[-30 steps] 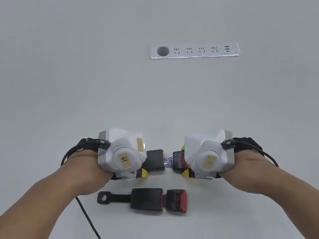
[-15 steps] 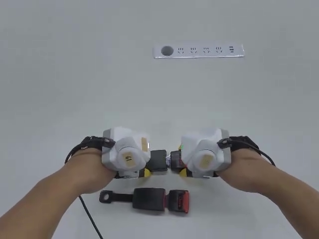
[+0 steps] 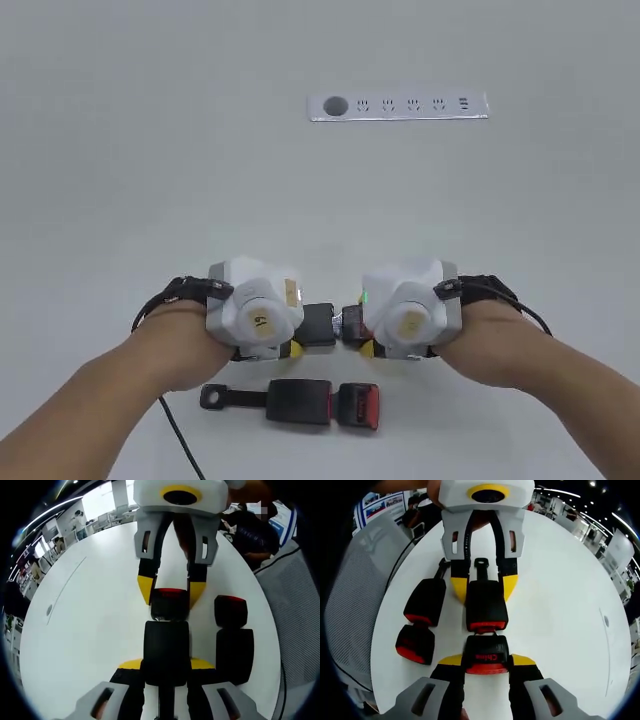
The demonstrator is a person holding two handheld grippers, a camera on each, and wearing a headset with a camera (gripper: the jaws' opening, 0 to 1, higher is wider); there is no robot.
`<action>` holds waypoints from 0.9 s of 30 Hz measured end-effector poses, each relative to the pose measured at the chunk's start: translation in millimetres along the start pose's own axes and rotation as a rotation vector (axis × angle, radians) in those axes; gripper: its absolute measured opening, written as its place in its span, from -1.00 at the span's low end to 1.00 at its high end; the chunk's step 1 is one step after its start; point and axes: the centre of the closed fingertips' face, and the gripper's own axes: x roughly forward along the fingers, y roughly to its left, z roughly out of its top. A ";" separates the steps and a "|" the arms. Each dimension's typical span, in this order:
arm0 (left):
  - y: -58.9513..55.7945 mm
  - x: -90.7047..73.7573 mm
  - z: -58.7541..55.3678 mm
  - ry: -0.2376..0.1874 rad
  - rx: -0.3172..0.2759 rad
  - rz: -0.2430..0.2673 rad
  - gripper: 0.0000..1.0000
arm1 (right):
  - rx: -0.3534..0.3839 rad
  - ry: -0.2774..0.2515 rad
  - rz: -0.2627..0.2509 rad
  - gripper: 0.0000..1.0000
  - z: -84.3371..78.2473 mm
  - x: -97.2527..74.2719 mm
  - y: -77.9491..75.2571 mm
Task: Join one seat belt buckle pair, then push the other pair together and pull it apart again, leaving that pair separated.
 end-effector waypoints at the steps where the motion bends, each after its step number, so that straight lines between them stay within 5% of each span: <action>1: 0.0 -0.1 0.1 0.000 0.000 0.000 -0.37 | 0.000 0.001 0.000 -0.42 -0.2 0.6 -0.1; 18: 0.2 0.5 -0.1 -0.031 -0.002 -0.008 -0.36 | 0.006 0.033 0.005 -0.40 -11.8 -5.1 -0.5; 27: 1.0 0.5 -0.6 -0.030 -0.007 -0.007 -0.35 | 0.029 0.008 0.014 -0.39 -14.6 -8.5 1.2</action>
